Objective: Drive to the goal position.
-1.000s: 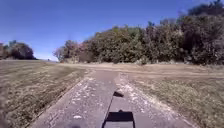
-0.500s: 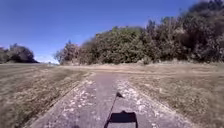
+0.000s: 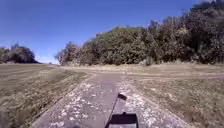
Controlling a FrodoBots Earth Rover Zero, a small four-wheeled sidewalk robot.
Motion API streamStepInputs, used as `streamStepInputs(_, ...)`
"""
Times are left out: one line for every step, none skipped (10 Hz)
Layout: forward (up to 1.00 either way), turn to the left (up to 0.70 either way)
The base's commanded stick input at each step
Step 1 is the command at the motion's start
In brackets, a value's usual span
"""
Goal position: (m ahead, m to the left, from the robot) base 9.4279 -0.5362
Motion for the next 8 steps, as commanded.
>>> streamStepInputs(0.7, 0.14)
streamStepInputs(0.7, 0.14)
streamStepInputs(0.7, 0.14)
streamStepInputs(0.7, 0.14)
streamStepInputs(0.7, 0.07)
streamStepInputs(0.7, 0.03)
streamStepInputs(0.0, 0.0)
streamStepInputs(0.0, 0.0)
